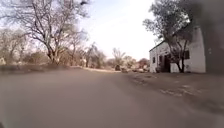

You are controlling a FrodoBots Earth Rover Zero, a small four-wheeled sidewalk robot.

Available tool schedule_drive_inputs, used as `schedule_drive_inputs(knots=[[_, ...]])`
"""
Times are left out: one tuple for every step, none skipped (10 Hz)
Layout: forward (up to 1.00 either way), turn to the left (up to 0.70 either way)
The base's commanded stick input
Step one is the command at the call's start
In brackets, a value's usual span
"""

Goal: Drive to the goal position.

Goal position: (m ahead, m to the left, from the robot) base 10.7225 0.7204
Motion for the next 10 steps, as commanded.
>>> schedule_drive_inputs(knots=[[0.70,0.00],[0.70,0.00],[0.70,0.00],[0.70,0.00],[0.70,0.00],[0.70,0.00],[0.70,0.00],[0.70,0.00],[0.70,0.00],[0.70,0.00]])
